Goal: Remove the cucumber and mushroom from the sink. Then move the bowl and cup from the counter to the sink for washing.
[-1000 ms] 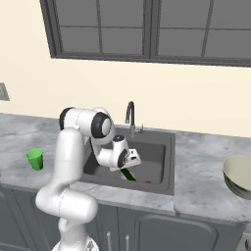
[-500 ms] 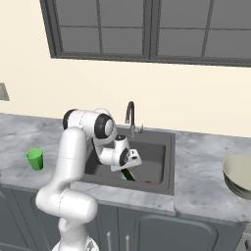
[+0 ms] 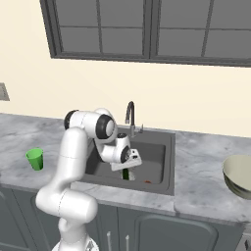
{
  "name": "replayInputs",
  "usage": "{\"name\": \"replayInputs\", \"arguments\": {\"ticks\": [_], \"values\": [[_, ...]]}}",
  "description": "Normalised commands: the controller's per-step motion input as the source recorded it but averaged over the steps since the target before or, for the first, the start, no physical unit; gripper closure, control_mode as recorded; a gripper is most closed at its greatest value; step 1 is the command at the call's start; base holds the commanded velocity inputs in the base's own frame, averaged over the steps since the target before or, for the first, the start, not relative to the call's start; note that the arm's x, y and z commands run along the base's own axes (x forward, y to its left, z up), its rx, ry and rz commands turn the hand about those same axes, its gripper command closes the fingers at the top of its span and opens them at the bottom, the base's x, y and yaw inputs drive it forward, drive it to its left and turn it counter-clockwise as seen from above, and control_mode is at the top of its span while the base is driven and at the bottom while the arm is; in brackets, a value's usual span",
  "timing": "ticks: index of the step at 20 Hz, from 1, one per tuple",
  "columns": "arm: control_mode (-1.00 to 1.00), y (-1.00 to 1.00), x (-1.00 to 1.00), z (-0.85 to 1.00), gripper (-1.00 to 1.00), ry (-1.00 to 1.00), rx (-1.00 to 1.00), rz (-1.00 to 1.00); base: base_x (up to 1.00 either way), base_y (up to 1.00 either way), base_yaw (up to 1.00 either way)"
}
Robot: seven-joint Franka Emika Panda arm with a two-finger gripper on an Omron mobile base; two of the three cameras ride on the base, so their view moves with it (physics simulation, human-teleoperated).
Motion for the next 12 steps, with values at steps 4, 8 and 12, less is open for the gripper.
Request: {"name": "replayInputs", "arguments": {"ticks": [4, 8, 12], "values": [[-1.0, 0.0, 0.03, -0.22, 1.0, 0.11, 0.0, 0.0, 0.0, 0.0, 0.0], [-1.0, 0.0, -0.01, -0.19, 1.0, 0.11, 0.0, -0.02, 0.0, 0.0, 0.0], [-1.0, 0.0, -0.04, -0.15, 1.0, 0.05, 0.0, -0.03, 0.0, 0.0, 0.0]]}}
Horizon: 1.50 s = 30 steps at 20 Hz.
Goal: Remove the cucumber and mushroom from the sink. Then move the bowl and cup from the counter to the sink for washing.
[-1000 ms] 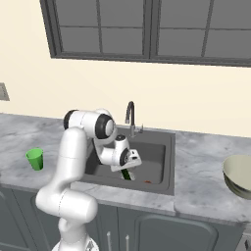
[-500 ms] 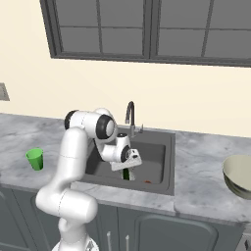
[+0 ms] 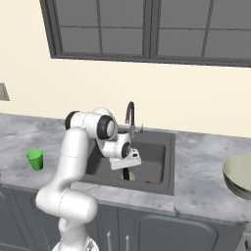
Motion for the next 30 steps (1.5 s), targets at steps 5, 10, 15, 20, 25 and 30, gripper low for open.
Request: {"name": "replayInputs", "arguments": {"ticks": [5, 10, 15, 20, 25, 30], "values": [[-1.0, 0.0, -0.01, -0.02, 1.0, -0.01, 0.0, 0.0, 0.0, 0.0, 0.0], [-1.0, 0.01, -0.04, 0.08, 1.0, -0.06, 0.0, 0.0, 0.0, 0.0, 0.0], [-1.0, 0.12, -0.02, 0.19, 1.0, -0.07, 0.0, 0.0, 0.0, 0.0, 0.0], [-1.0, 0.11, -0.02, 0.22, 1.0, -0.11, 0.0, 0.0, 0.0, 0.0, 0.0], [-1.0, 0.07, 0.0, 0.22, 1.0, -0.15, 0.0, 0.0, 0.0, 0.0, 0.0], [-1.0, 0.07, 0.0, 0.24, 1.0, -0.19, -0.02, 0.01, 0.0, 0.0, 0.0]]}}
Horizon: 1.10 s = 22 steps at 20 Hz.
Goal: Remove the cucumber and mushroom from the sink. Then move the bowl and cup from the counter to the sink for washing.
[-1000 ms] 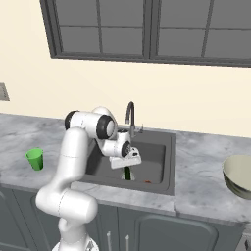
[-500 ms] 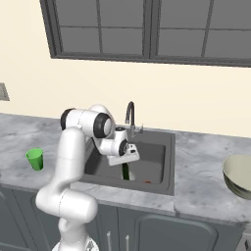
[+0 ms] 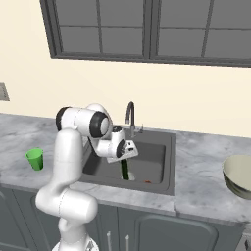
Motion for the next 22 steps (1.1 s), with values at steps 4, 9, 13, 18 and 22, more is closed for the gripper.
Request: {"name": "replayInputs", "arguments": {"ticks": [4, 9, 13, 18, 22], "values": [[-1.0, 0.03, 0.01, 0.25, 1.0, -0.18, -0.01, 0.04, 0.0, 0.0, 0.0], [-1.0, 0.12, 0.06, 0.26, 1.0, -0.24, -0.01, 0.06, 0.0, 0.0, 0.0], [-1.0, 0.1, 0.06, 0.3, 1.0, -0.27, 0.0, 0.07, 0.0, 0.0, 0.0], [-1.0, 0.09, 0.05, 0.35, 1.0, -0.17, 0.0, 0.07, 0.0, 0.0, 0.0], [-1.0, 0.03, 0.03, 0.4, 1.0, -0.07, -0.01, 0.1, 0.0, 0.0, 0.0]]}}
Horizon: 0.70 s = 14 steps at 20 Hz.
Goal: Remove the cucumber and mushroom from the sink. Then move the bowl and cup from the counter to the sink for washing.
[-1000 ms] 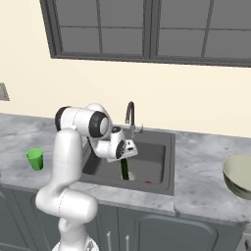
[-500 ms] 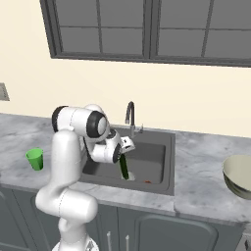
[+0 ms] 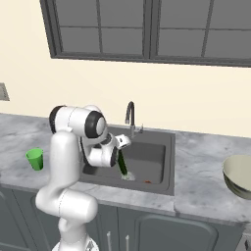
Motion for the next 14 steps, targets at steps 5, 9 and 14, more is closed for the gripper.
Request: {"name": "replayInputs", "arguments": {"ticks": [5, 9, 14], "values": [[-1.0, 0.05, 0.03, 0.46, 1.0, -0.04, -0.03, 0.05, 0.0, 0.0, 0.0], [-1.0, 0.1, 0.0, 0.46, 1.0, 0.0, -0.03, 0.01, 0.0, 0.0, 0.0], [-1.0, 0.24, -0.05, 0.36, 1.0, 0.0, -0.01, 0.0, 0.0, 0.0, 0.0]]}}
